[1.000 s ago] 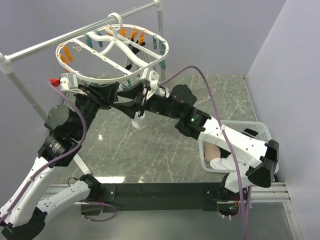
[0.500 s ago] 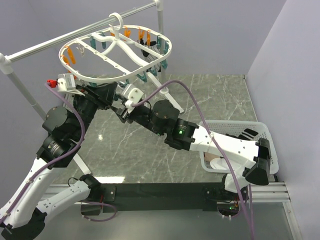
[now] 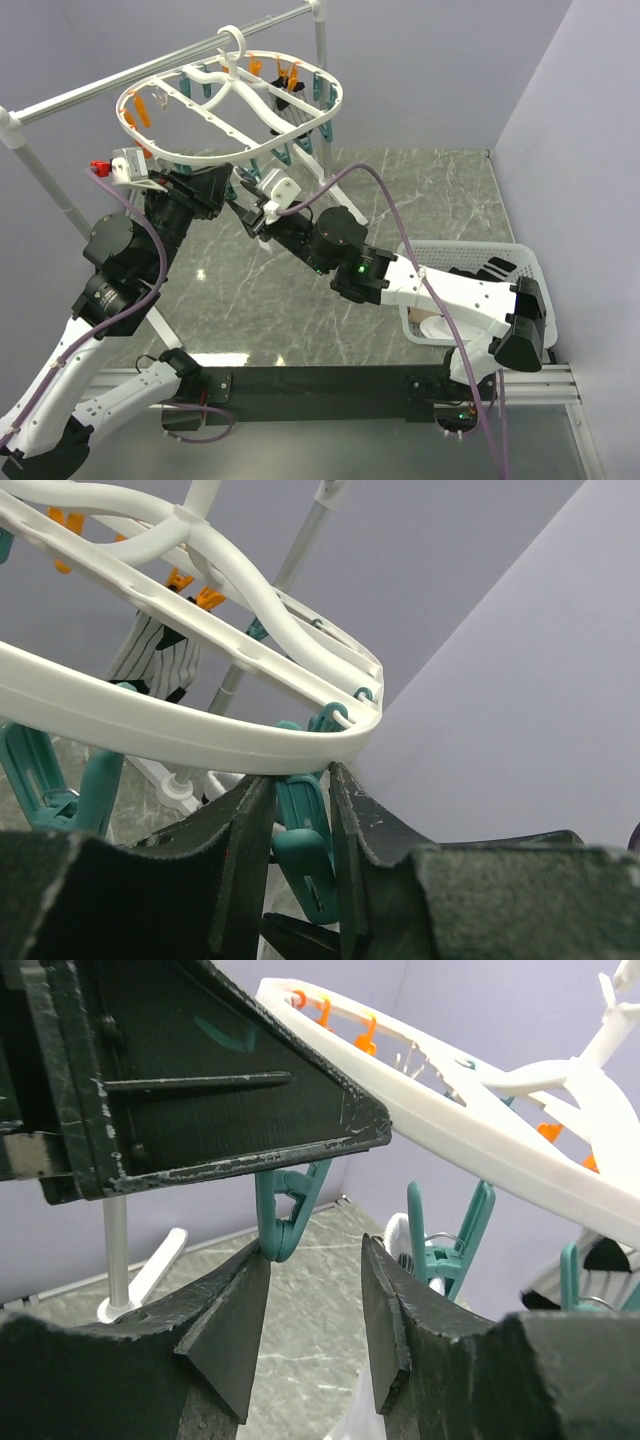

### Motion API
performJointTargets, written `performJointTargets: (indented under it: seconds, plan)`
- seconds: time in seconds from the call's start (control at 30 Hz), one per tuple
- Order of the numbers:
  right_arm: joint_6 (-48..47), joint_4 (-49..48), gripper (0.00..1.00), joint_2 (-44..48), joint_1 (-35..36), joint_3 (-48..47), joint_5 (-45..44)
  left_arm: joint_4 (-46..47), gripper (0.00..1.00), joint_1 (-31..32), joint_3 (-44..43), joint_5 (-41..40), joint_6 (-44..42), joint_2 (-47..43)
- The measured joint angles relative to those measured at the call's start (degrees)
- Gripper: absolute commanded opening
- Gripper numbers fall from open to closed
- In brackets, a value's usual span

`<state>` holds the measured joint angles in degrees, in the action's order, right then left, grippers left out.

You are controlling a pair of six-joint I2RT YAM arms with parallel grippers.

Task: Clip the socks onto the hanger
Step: Open the clamp at the hanger.

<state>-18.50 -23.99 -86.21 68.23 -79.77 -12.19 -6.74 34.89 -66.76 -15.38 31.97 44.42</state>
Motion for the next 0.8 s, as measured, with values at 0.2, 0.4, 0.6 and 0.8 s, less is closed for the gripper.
performJointTargets:
  seconds: [0.2, 0.4, 0.6, 0.8]
  plan:
    - [-1.2, -2.6, 0.49, 1.0, 0.2, 1.8, 0.1, 0.0, 0.34, 0.0, 0.0, -0.6, 0.7, 0.2]
    - [-3.9, -5.5, 0.50, 2.2, 1.3, 4.5, 1.0, 0.1, 0.37, 0.0, 0.0, -0.8, 1.2, 0.4]
    - [-5.1, -7.4, 0.49, 2.2, 1.4, 4.9, 1.9, 0.1, 0.44, 0.0, 0.0, -0.7, 1.7, 0.4]
    - [-6.2, -9.6, 0.40, 1.5, 1.4, 4.7, 2.2, 0.1, 0.46, 0.0, 0.0, -0.3, 1.7, 0.4]
